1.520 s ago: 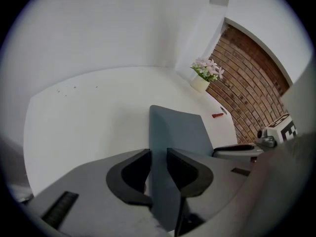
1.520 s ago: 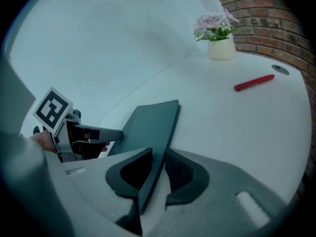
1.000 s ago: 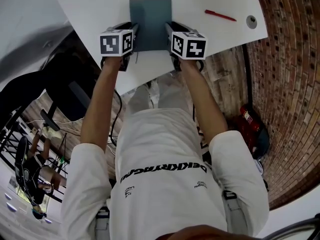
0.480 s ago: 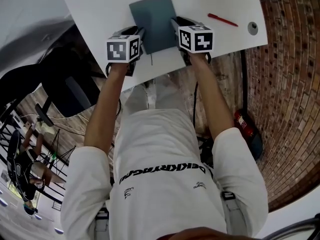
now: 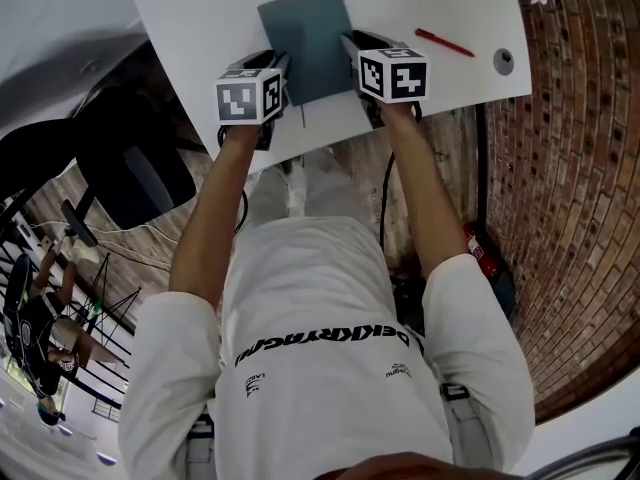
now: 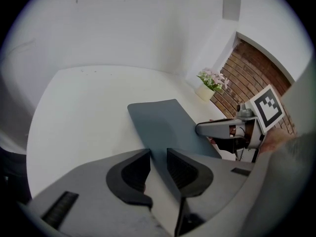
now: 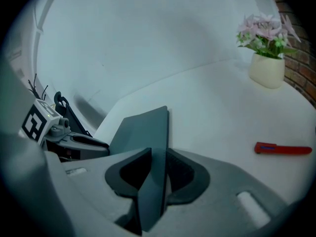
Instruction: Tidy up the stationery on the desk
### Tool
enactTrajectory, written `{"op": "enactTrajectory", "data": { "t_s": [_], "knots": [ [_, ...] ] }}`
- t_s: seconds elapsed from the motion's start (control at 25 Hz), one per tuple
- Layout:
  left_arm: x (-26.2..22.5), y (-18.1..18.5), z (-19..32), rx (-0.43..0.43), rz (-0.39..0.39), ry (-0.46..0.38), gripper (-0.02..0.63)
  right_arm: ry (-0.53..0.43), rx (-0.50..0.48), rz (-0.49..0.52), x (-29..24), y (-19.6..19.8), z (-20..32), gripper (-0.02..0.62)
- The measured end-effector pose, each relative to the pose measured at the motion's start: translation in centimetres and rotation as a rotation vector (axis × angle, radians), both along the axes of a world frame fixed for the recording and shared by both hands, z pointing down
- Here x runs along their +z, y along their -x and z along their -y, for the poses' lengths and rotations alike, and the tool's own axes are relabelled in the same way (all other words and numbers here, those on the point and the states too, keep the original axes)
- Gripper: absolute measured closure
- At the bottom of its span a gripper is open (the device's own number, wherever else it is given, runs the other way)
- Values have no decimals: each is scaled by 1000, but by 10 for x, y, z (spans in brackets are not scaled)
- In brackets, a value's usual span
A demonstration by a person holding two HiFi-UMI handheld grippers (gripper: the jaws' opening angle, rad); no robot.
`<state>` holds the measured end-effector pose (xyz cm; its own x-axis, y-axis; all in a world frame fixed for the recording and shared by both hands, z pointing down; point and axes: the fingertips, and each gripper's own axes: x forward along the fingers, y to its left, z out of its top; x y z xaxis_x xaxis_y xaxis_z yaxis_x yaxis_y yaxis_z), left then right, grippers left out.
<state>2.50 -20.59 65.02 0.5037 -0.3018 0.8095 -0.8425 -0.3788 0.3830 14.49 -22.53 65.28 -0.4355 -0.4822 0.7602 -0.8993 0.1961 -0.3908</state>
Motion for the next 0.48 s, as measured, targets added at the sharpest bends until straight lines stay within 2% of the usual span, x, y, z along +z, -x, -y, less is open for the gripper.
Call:
{"op": "enactTrajectory", "data": {
  "t_s": [0.28, 0.48],
  "knots": [
    [-4, 1, -2, -9, 10, -12, 503, 6, -8, -2, -2, -1, -3, 497],
    [-21, 0, -2, -8, 32, -87, 503, -67, -18, -49, -23, -9, 1, 485]
  ]
}}
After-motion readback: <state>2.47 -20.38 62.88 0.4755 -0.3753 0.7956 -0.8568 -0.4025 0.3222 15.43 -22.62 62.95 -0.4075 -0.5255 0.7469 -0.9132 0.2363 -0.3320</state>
